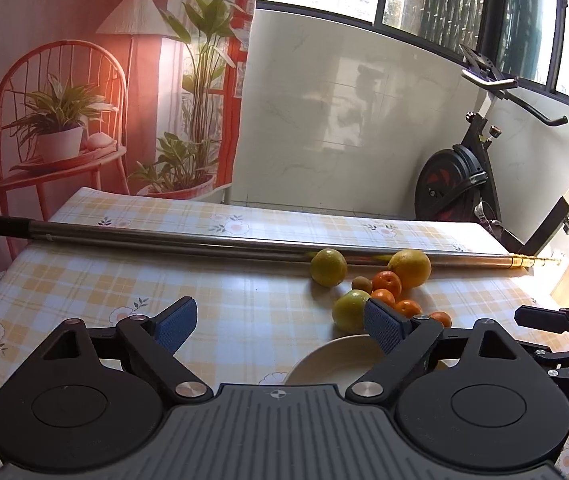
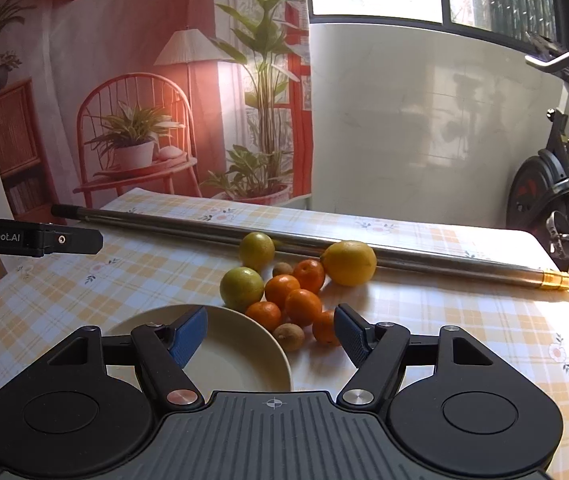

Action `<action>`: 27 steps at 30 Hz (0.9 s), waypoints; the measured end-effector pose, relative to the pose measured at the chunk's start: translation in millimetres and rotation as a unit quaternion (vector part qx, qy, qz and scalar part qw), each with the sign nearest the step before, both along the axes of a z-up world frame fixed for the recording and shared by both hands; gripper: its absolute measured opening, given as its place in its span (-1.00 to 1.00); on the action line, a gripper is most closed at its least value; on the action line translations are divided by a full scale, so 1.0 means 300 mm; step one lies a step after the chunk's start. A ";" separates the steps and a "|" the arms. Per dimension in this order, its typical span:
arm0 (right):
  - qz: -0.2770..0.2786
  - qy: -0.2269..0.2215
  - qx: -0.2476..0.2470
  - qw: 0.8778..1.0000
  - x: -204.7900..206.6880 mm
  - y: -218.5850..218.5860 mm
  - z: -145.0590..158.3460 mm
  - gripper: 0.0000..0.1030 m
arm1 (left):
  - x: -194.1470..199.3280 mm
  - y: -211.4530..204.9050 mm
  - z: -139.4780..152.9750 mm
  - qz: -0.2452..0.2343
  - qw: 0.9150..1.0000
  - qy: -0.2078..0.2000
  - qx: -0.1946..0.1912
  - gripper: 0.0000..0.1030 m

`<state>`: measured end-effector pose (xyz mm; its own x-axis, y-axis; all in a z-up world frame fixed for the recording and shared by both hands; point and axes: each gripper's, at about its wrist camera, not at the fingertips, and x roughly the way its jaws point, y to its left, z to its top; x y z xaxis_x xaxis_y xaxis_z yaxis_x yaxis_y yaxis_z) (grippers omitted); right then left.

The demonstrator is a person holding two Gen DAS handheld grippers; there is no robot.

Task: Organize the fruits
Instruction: 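Withdraw both open tools from the plate back toward the fruit pile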

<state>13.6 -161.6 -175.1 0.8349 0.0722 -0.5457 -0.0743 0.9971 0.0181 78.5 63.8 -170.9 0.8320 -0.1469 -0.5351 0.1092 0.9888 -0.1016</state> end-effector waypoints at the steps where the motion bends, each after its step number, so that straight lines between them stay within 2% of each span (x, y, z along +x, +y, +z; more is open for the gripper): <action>1: -0.004 -0.005 -0.001 1.000 0.012 -0.017 0.010 0.29 | 0.008 -0.003 0.009 0.005 1.000 -0.005 0.003 0.81; 5: -0.025 -0.018 -0.001 1.000 0.058 -0.079 0.031 0.29 | 0.039 -0.030 0.042 0.009 0.999 -0.027 0.025 0.84; 9: -0.043 -0.023 0.002 0.999 0.100 -0.129 0.040 0.29 | 0.073 -0.059 0.053 0.007 0.999 -0.028 0.033 0.86; 17: -0.074 -0.017 0.013 0.997 0.192 -0.216 0.037 0.27 | 0.137 -0.106 0.033 -0.027 0.999 -0.023 0.017 0.86; 27: -0.097 0.014 0.027 0.995 0.248 -0.244 -0.026 0.14 | 0.237 -0.132 -0.014 -0.065 0.998 0.016 -0.011 0.86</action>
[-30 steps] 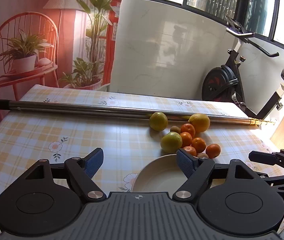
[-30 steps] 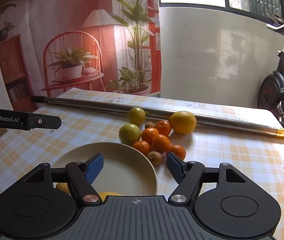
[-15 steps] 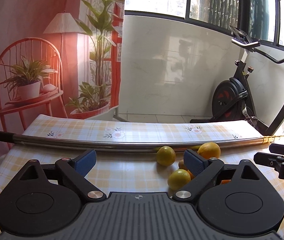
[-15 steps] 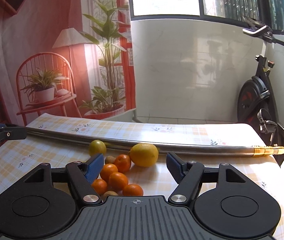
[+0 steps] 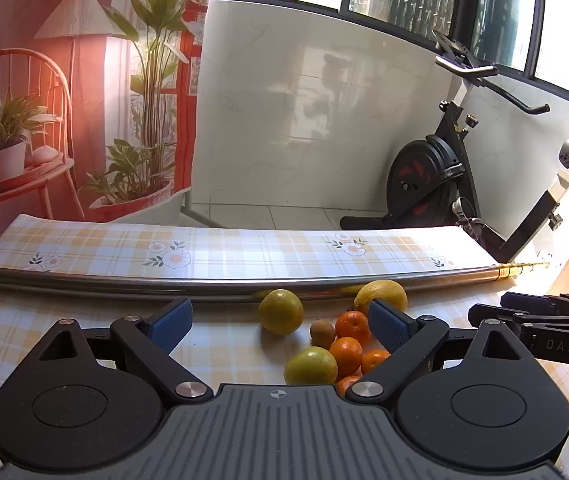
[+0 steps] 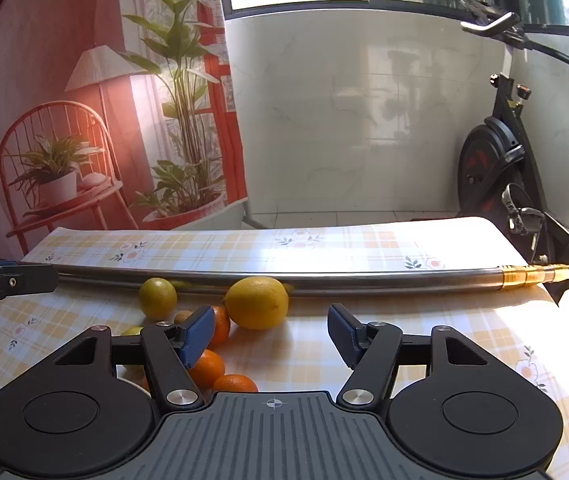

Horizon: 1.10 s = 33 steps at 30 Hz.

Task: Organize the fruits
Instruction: 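Withdraw both open tools from the plate back toward the fruit pile, then close the left tool on another kiwi while the right tool approaches a lemon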

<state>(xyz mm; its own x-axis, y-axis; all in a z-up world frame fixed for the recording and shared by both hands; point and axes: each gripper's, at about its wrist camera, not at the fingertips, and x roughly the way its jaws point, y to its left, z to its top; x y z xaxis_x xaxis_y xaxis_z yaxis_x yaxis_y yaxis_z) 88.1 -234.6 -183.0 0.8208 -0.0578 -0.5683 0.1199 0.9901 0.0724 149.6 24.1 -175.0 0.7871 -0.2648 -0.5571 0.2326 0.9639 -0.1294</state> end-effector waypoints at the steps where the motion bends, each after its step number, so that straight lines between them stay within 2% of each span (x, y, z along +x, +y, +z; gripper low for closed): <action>1: 0.000 0.003 0.002 1.000 0.003 -0.001 -0.007 0.12 | 0.008 0.001 -0.004 -0.004 1.000 0.002 -0.006 0.86; 5: -0.002 0.012 0.009 1.000 0.013 -0.012 -0.030 0.11 | 0.037 0.007 -0.023 -0.022 0.999 0.009 -0.031 0.86; 9: -0.003 0.019 0.012 1.000 0.026 -0.016 -0.049 0.11 | 0.073 -0.018 -0.037 -0.028 0.999 0.014 -0.023 0.82; 12: -0.004 0.025 0.009 1.000 0.040 -0.021 -0.063 0.11 | 0.112 -0.056 -0.050 -0.040 0.999 0.023 -0.002 0.62; 16: -0.004 0.031 0.014 0.999 0.051 -0.031 -0.080 0.11 | 0.160 -0.113 -0.093 -0.074 0.996 0.035 0.043 0.11; 17: -0.004 0.033 0.015 0.999 0.056 -0.036 -0.084 0.11 | 0.178 -0.122 -0.107 -0.086 0.994 0.042 0.054 0.05; 22: -0.005 0.040 0.019 0.999 0.073 -0.051 -0.102 0.11 | 0.256 -0.138 -0.161 -0.112 0.989 0.074 0.058 -0.32; 24: -0.008 0.043 0.022 0.999 0.080 -0.061 -0.108 0.10 | 0.290 -0.138 -0.181 -0.111 0.988 0.092 0.055 -0.35; 27: -0.010 0.045 0.027 0.999 0.088 -0.075 -0.116 0.10 | 0.317 -0.145 -0.201 -0.120 0.986 0.106 0.054 -0.51; 33: -0.010 0.049 0.033 0.998 0.104 -0.094 -0.131 0.10 | 0.345 -0.169 -0.236 -0.138 0.981 0.116 0.070 -0.51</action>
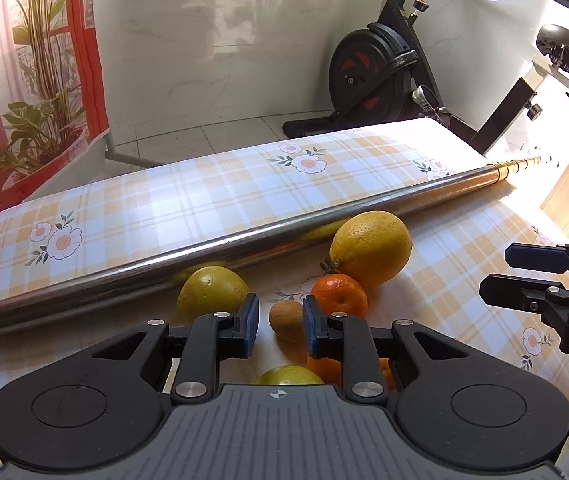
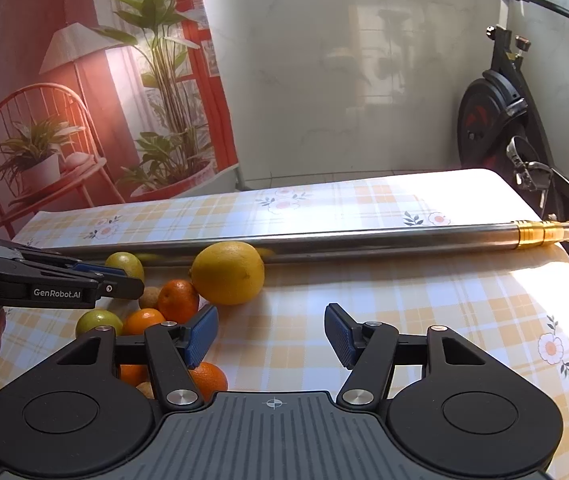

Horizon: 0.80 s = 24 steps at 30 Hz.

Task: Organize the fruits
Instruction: 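Close the left tool on another kiwi while the right tool approaches a lemon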

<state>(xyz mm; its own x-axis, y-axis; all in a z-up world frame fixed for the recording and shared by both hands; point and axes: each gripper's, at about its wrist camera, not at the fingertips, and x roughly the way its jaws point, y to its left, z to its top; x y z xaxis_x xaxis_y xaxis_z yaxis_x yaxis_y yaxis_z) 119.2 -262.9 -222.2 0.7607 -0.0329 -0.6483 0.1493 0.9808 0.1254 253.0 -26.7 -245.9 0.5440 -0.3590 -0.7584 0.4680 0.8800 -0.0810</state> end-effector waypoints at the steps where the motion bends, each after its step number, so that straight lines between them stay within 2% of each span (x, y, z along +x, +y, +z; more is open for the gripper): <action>1: 0.000 0.001 0.001 1.000 0.001 0.000 -0.003 0.10 | 0.002 -0.001 -0.005 -0.002 1.000 0.004 0.001 -0.51; 6: 0.000 0.002 0.003 1.000 0.005 -0.004 -0.009 0.10 | 0.020 -0.009 -0.027 -0.009 1.000 0.019 0.007 -0.50; 17: -0.003 0.003 0.008 1.000 0.010 -0.022 -0.020 0.10 | 0.043 -0.003 -0.039 -0.028 0.999 0.042 -0.013 -0.51; 24: -0.003 0.004 0.008 1.000 0.013 -0.026 -0.022 0.10 | 0.052 -0.015 -0.067 -0.036 0.998 0.045 0.018 -0.46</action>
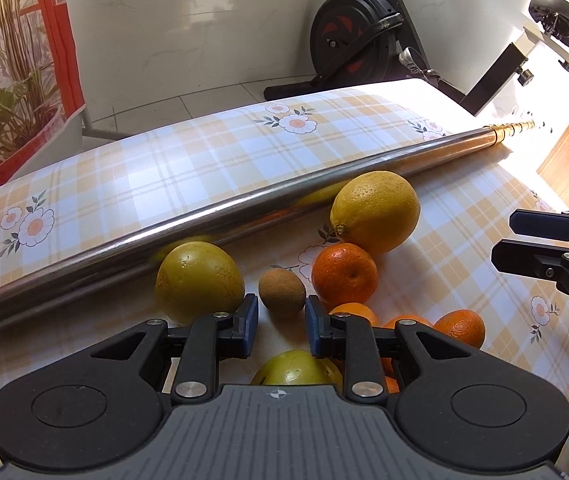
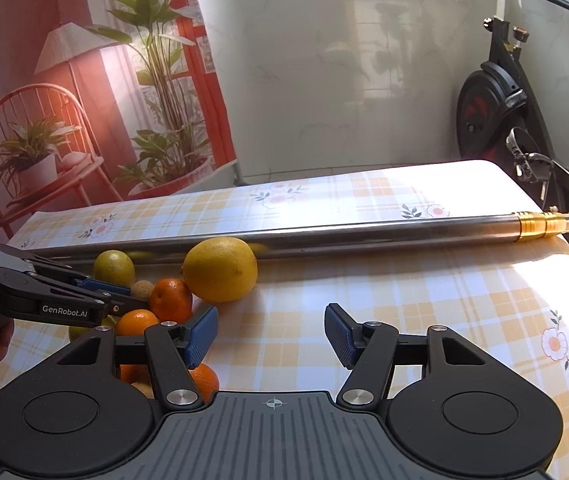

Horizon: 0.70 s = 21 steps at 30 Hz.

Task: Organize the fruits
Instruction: 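Close the left tool on another kiwi while the right tool approaches a lemon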

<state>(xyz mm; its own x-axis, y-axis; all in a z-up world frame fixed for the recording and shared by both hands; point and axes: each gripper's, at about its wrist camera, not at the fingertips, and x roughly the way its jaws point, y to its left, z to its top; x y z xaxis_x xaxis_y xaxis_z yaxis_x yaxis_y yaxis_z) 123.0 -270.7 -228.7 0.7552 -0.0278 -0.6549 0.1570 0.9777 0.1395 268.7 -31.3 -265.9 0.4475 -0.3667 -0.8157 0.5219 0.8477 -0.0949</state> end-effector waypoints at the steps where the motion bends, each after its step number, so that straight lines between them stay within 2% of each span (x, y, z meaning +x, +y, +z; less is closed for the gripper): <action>1: 0.000 0.000 0.000 1.000 -0.001 0.000 -0.001 0.10 | 0.000 -0.002 -0.002 0.000 1.000 -0.002 0.001 -0.46; 16: -0.001 0.006 -0.001 1.000 0.005 0.000 -0.010 0.10 | -0.015 -0.036 -0.001 -0.011 0.999 -0.045 0.016 -0.46; 21: -0.002 0.008 -0.006 1.000 0.005 0.000 -0.012 0.10 | -0.049 -0.047 0.023 -0.017 0.997 -0.072 0.021 -0.48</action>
